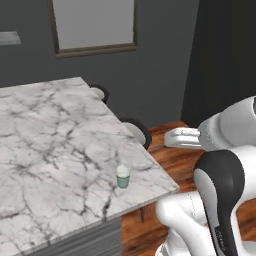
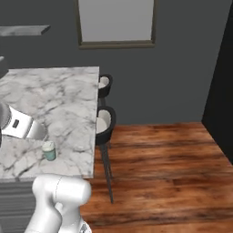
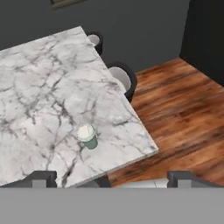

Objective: Move the drinks to the dining counter.

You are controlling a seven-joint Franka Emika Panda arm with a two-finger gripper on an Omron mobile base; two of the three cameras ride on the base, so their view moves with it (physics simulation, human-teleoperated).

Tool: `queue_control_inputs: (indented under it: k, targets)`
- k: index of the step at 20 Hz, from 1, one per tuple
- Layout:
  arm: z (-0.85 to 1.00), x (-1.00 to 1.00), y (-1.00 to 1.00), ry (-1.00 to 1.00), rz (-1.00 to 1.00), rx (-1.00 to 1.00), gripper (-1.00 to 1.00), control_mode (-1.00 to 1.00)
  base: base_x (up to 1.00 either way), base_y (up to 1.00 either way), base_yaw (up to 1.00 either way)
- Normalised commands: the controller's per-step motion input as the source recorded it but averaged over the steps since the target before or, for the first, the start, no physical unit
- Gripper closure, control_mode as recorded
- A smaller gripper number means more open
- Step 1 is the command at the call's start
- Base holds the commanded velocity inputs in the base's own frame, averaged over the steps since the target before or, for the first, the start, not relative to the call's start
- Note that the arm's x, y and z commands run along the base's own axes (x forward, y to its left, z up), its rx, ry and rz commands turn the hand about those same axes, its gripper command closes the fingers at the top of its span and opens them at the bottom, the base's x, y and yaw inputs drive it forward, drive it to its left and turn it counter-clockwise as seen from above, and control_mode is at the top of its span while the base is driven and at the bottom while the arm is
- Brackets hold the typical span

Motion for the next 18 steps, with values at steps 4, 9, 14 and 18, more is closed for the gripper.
queue_control_inputs:
  k: [4,9,14,18]
  targets:
    - [0.0,0.0,0.0,0.0,0.0,0.0,-1.0,1.0,-0.03,-0.69,-0.67]
    - [0.0,0.0,0.0,0.0,0.0,0.0,-1.0,1.0,0.0,-0.29,-0.89]
    - [0.0,0.0,0.0,0.0,0.0,0.0,-1.0,1.0,0.0,-0.48,-0.75]
    - [0.0,0.0,0.0,0.0,0.0,0.0,-1.0,1.0,-0.06,-0.52,-0.67]
